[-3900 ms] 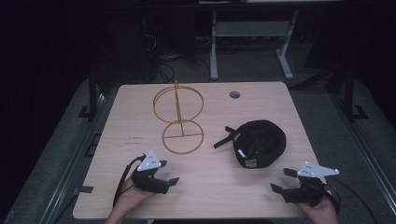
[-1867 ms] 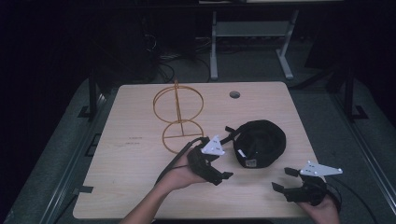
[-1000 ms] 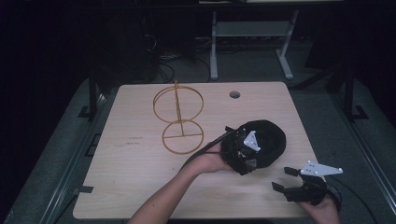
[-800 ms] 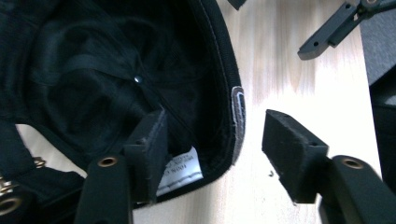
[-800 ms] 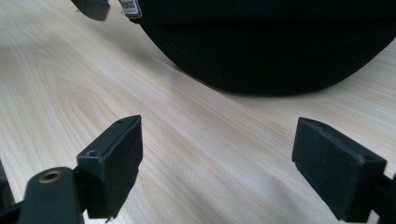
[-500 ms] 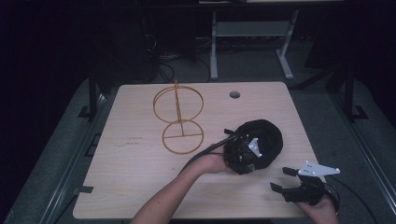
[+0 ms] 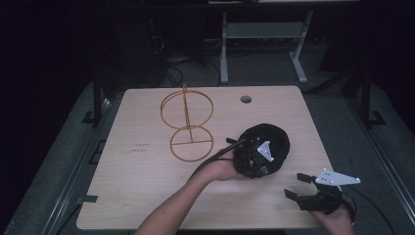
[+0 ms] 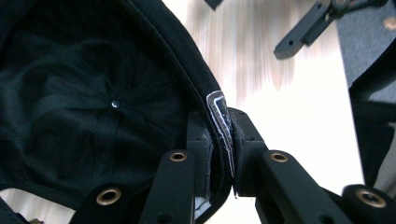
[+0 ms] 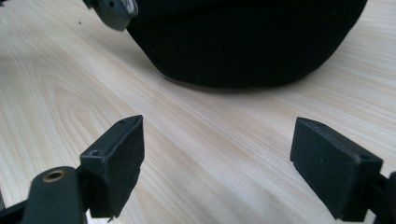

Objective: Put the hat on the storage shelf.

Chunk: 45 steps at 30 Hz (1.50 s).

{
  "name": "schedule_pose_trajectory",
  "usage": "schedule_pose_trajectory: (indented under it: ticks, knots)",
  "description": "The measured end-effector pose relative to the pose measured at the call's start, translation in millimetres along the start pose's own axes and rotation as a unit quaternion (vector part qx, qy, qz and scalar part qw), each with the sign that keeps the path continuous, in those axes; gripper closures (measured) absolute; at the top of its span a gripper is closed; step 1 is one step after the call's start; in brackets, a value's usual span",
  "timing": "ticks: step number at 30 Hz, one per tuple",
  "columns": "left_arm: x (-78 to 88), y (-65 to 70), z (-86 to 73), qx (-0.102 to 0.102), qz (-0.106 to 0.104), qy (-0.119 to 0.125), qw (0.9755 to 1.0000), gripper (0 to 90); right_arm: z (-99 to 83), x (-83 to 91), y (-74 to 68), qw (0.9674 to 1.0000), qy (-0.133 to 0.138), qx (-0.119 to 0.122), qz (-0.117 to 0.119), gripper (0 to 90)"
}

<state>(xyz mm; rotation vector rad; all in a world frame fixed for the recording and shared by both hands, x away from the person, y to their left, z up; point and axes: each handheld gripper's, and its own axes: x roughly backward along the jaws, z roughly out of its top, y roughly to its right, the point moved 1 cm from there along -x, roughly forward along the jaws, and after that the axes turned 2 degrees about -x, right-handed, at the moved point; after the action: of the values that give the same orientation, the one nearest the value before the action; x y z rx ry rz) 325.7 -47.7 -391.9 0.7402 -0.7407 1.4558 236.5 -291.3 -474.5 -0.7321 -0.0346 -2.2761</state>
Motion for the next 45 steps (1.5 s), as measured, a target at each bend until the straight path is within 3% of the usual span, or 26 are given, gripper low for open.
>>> schedule_pose_trajectory:
  ticks: [4,7,8,15,16,17,18,19,24,27,34,40,44,45]
  knots:
    - [9.4,-3.3,-0.6,0.016,-0.004,0.025,0.9995,80.4,-0.6,1.4,0.1,1.0000,0.006,0.001,-0.001,17.3]
    - [24.5,-7.4,-2.3,0.032,-0.006,0.055,0.9979,80.8,1.7,2.6,0.3,0.9998,0.017,-0.014,0.002,14.9]
    - [24.5,-7.4,-2.3,0.032,-0.006,0.055,0.9979,81.0,1.7,2.6,0.3,0.9998,0.017,-0.014,0.002,14.9]
    - [61.1,-13.4,-1.4,0.061,-0.007,0.119,0.9909,81.1,11.1,2.9,-7.2,0.9989,0.044,-0.011,0.013,14.8]
    - [61.1,-13.4,-1.4,0.061,-0.007,0.119,0.9909,81.1,12.5,2.9,-8.4,0.9988,0.046,-0.011,0.015,14.8]
    - [69.5,-13.5,-1.7,0.066,-0.006,0.133,0.9889,81.2,13.8,2.8,-9.6,0.9987,0.047,-0.010,0.017,14.8]
    - [69.5,-13.5,-1.7,0.066,-0.006,0.133,0.9889,81.2,15.2,2.5,-11.1,0.9985,0.050,-0.008,0.020,14.8]
    - [77.6,-13.6,-2.5,0.071,-0.009,0.151,0.9860,81.2,16.8,2.3,-12.8,0.9985,0.051,-0.006,0.021,14.8]
    - [100.1,-13.5,-2.6,0.082,-0.020,0.190,0.9782,81.2,27.6,1.1,-22.2,0.9974,0.063,0.005,0.033,14.9]
    - [111.7,-12.4,-2.2,0.082,-0.022,0.203,0.9754,81.2,36.8,0.5,-28.4,0.9962,0.077,0.014,0.039,15.0]
    - [124.2,-9.5,-2.1,0.080,-0.012,0.207,0.9749,81.1,58.8,-1.4,-40.2,0.9930,0.102,0.037,0.045,15.3]
    - [127.8,-6.4,-0.8,0.077,-0.013,0.207,0.9751,81.1,70.1,-3.4,-42.1,0.9914,0.113,0.049,0.045,15.2]
    - [126.3,-4.5,3.6,0.063,-0.021,0.197,0.9781,81.1,77.7,-4.8,-42.9,0.9900,0.117,0.061,0.051,14.3]
    - [125.5,-3.3,4.5,0.062,-0.026,0.198,0.9779,81.2,78.9,-4.4,-41.7,0.9897,0.118,0.064,0.050,14.3]
